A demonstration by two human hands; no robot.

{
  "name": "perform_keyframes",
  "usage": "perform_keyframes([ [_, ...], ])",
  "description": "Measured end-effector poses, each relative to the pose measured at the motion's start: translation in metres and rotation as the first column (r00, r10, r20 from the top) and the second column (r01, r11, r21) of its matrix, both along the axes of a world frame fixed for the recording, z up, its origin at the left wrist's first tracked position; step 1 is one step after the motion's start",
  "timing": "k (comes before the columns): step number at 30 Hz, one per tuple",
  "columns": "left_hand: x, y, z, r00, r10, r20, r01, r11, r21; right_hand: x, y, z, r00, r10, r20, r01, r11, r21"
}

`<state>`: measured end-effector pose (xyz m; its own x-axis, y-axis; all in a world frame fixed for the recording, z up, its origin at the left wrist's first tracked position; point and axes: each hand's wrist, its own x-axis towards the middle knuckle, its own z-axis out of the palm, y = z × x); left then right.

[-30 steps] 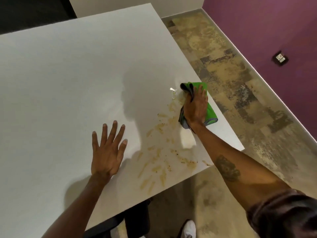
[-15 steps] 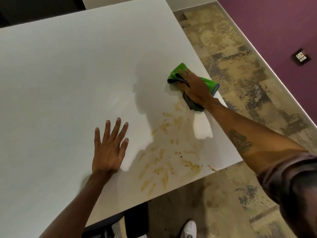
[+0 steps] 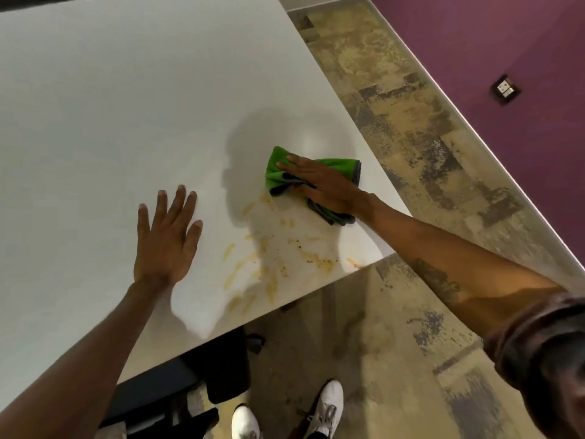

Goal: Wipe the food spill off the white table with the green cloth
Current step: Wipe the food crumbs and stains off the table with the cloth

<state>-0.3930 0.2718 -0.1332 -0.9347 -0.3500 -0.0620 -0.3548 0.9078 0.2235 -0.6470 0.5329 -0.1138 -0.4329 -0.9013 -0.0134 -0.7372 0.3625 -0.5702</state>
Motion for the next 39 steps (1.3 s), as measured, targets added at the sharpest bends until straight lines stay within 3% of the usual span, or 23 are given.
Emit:
perform_keyframes([
  [10, 0.022, 0.001, 0.003, 0.999, -0.042, 0.012, 0.042, 0.999, 0.009, 0.055, 0.054, -0.004, 0.999, -0.032, -0.040, 0.030, 0.998, -0.049],
  [16, 0.045, -0.003, -0.001, 0.989, -0.142, 0.036, 0.142, 0.990, -0.010, 0.089, 0.064, -0.006, 0.982, -0.182, -0.051, 0.171, 0.970, -0.172],
  [19, 0.046, 0.000, 0.000, 0.990, -0.131, 0.042, 0.132, 0.991, -0.013, 0.109, 0.062, -0.008, 0.943, -0.332, -0.026, 0.317, 0.920, -0.231],
  [22, 0.047, 0.002, 0.002, 0.992, -0.115, 0.045, 0.116, 0.993, -0.016, 0.134, 0.045, -0.010, 0.817, -0.575, 0.046, 0.576, 0.808, -0.127],
  [27, 0.044, 0.003, 0.001, 0.992, -0.103, 0.070, 0.106, 0.994, -0.040, 0.164, -0.010, -0.011, 0.410, -0.883, 0.229, 0.912, 0.396, -0.108],
  [29, 0.044, 0.002, 0.002, 0.992, -0.095, 0.078, 0.099, 0.994, -0.044, 0.165, -0.031, -0.010, 0.320, -0.916, 0.241, 0.947, 0.300, -0.114],
  [34, 0.042, 0.002, 0.004, 0.991, -0.095, 0.092, 0.099, 0.994, -0.044, 0.146, -0.075, -0.005, 0.206, -0.952, 0.225, 0.973, 0.175, -0.152],
  [39, 0.041, 0.002, 0.007, 0.991, -0.087, 0.099, 0.091, 0.995, -0.037, 0.112, -0.100, -0.007, 0.252, -0.951, 0.179, 0.961, 0.224, -0.161],
])
